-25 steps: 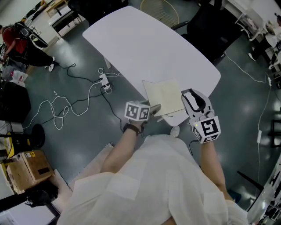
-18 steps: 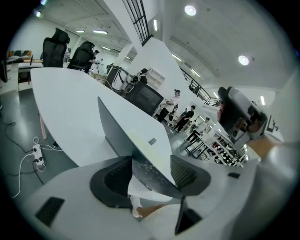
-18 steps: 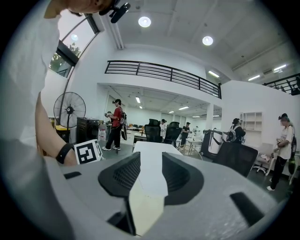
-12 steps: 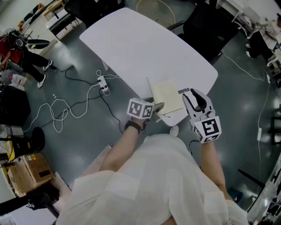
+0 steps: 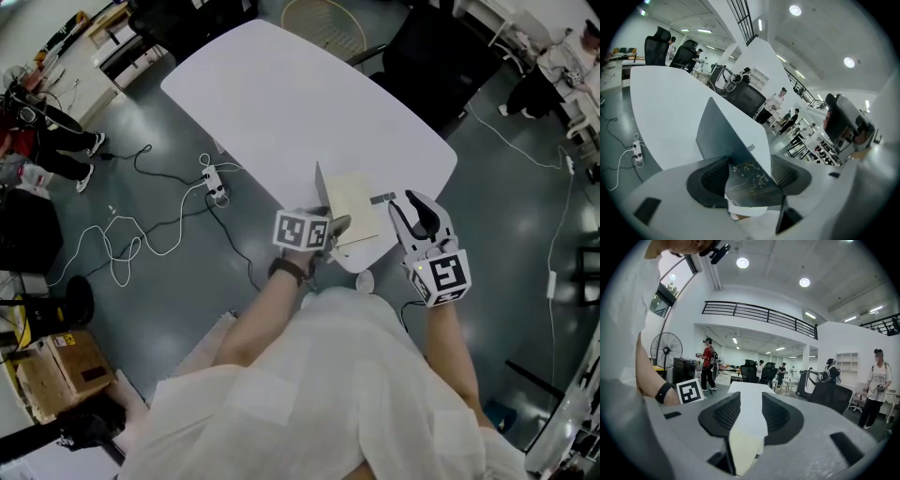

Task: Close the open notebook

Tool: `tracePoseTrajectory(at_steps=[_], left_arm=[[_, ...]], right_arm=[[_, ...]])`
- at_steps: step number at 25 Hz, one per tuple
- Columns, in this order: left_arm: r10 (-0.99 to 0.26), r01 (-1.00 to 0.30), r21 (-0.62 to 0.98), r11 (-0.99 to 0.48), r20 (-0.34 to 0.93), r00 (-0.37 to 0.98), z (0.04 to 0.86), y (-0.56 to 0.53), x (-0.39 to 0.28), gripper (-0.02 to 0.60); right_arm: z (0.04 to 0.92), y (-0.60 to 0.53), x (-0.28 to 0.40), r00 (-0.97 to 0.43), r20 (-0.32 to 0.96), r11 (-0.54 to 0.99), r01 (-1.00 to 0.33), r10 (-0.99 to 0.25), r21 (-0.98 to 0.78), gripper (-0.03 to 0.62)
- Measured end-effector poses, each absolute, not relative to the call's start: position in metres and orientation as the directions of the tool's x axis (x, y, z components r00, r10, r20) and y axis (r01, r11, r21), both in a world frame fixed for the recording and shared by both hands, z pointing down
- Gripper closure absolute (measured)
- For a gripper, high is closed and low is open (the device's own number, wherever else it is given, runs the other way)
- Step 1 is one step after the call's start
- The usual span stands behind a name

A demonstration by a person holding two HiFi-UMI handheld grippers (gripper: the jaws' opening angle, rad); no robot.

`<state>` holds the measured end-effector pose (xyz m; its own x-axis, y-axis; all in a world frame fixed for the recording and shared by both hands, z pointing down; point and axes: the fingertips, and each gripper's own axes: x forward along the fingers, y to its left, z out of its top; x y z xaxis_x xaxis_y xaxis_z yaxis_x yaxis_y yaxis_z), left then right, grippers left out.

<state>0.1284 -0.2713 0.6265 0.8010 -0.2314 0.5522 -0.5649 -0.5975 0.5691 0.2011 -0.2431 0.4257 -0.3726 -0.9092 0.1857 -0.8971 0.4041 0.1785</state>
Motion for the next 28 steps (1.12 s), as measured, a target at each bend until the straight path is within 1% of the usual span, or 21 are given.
tracePoseTrajectory(at_steps=[9, 19, 28], left_arm=[[-0.259, -0.609, 0.538, -0.582, 0.588, 0.766, 0.631, -0.283, 0.164, 0.316], [-0.238, -0.634, 0.484, -0.603, 0.65, 0.722, 0.65, -0.285, 0.2, 0.308], [-0.25, -0.649, 0.485, -0.586, 0.653, 0.714, 0.657, -0.297, 0.215, 0.308]], right_arm=[[0.423, -0.259, 0.235, -0.396, 0.193, 0.43, -0.885, -0.898, 0.181, 0.448], [0.421, -0.281, 0.273, -0.425, 0.199, 0.46, -0.868, -0.883, 0.186, 0.45], [0.429, -0.298, 0.288, -0.456, 0.213, 0.493, -0.851, -0.864, 0.181, 0.45]])
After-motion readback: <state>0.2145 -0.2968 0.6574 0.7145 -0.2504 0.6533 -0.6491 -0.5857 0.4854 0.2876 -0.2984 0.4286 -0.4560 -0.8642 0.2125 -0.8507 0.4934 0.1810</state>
